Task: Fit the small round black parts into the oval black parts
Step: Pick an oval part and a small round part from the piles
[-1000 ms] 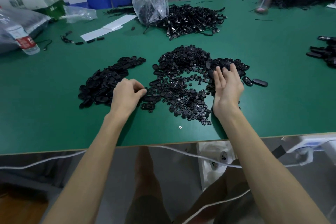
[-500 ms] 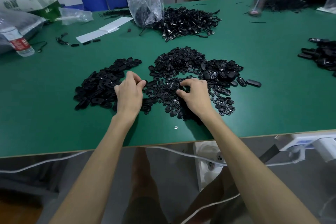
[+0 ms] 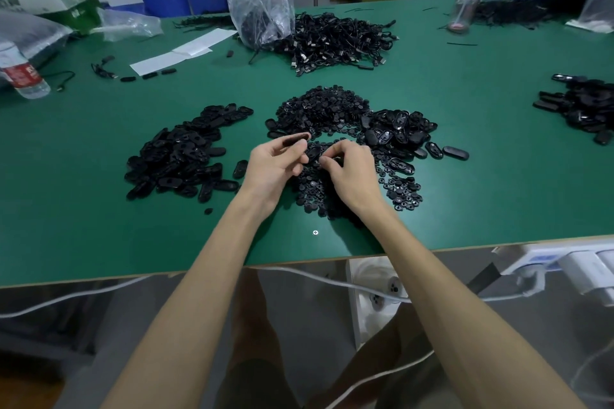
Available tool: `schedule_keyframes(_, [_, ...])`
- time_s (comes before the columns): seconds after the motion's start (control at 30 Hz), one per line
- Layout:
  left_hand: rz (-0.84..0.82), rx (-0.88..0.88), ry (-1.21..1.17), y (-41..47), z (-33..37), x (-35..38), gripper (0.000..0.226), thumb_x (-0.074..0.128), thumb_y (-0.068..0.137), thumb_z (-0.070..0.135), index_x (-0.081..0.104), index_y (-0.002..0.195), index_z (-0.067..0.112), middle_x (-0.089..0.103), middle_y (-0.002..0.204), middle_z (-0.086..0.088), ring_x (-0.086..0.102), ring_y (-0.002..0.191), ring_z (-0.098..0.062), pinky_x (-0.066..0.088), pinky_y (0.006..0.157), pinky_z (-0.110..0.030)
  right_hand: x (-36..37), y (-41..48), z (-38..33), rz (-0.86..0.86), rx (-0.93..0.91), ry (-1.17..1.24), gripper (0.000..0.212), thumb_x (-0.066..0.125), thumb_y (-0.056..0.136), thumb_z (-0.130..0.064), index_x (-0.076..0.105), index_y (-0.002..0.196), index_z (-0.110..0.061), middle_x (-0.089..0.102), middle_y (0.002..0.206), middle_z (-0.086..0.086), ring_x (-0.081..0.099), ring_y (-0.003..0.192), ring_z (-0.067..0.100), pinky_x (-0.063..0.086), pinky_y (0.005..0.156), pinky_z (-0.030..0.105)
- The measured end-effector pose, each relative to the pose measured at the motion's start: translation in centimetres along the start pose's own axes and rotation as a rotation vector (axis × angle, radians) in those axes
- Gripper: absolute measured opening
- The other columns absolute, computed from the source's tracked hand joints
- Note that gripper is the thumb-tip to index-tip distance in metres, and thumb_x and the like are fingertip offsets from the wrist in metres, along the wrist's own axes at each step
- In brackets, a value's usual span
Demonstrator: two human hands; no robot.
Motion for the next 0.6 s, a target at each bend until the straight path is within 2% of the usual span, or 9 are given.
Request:
schedule_keyframes(0.07, [0.015,0.018,-0.019,0.0,-0.4,0.1,0.023,0.063,0.102,0.007,0.069,0.117,-0.009,0.07,0.083,-0.002,0.056,0.064,-0.01,0.043,0.052,-0.018,-0.3,-0.1,0.0,0.043,0.007,0.067,0.006,0.068,0.098,-0.018,0.064,0.093,-0.018,0.063,0.09,-0.007,0.059,0.103,0.019,0.043,0.086,0.029])
schedule_keyframes(0.17, [0.017,0.043,-0.009,-0.2,-0.7,0.2,0.019,0.062,0.103,0.008,0.071,0.112,-0.006,0.068,0.078,-0.002,0.057,0.062,-0.011,0.04,0.048,-0.019,-0.9,-0.3,-0.1,0.098,0.009,0.157,0.003,0.07,0.096,-0.016,0.068,0.096,-0.017,0.068,0.089,-0.008,0.064,0.085,0.007,0.047,0.076,0.019])
schedule_keyframes(0.27, [0.028,0.145,0.092,-0.5,-0.5,0.4,0.021,0.061,0.105,0.014,0.072,0.103,-0.004,0.067,0.075,-0.005,0.057,0.059,-0.013,0.039,0.045,-0.021,-1.4,-0.5,-0.4,0.109,-0.019,0.207,0.012,0.07,0.097,-0.017,0.074,0.108,-0.018,0.072,0.09,-0.009,0.065,0.084,0.001,0.044,0.073,0.009])
schedule_keyframes(0.33, [0.037,0.224,0.193,-0.7,-0.3,0.6,0.029,0.059,0.107,0.022,0.073,0.096,-0.001,0.066,0.068,-0.008,0.053,0.052,-0.014,0.039,0.044,-0.022,-1.6,-0.5,-0.6,0.096,-0.041,0.191,0.014,0.068,0.098,-0.018,0.077,0.108,-0.017,0.074,0.091,-0.009,0.064,0.084,-0.004,0.044,0.076,0.007])
schedule_keyframes(0.47, [0.065,0.284,0.242,-0.8,-0.2,0.4,0.026,0.061,0.106,0.021,0.075,0.098,0.001,0.064,0.063,-0.005,0.047,0.046,-0.014,0.04,0.045,-0.021,-1.6,-0.6,-0.7,0.08,-0.03,0.196,0.014,0.068,0.098,-0.018,0.079,0.106,-0.014,0.076,0.092,-0.006,0.066,0.086,0.003,0.048,0.08,0.013])
schedule_keyframes(0.6, [0.081,0.284,0.261,-0.7,-0.5,0.0,0.032,0.061,0.105,0.022,0.07,0.095,-0.007,0.061,0.059,-0.003,0.048,0.046,-0.016,0.042,0.048,-0.023,-1.9,-0.7,-0.4,0.106,0.003,0.282,0.015,0.07,0.097,-0.017,0.077,0.11,-0.014,0.073,0.09,-0.008,0.065,0.085,-0.001,0.051,0.084,0.019])
Point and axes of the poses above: each hand's wrist, its own y-axis towards the middle knuckle, its own x-axis out of the palm, z = x × y, the point moved 6 cm from there along y, towards the middle knuckle
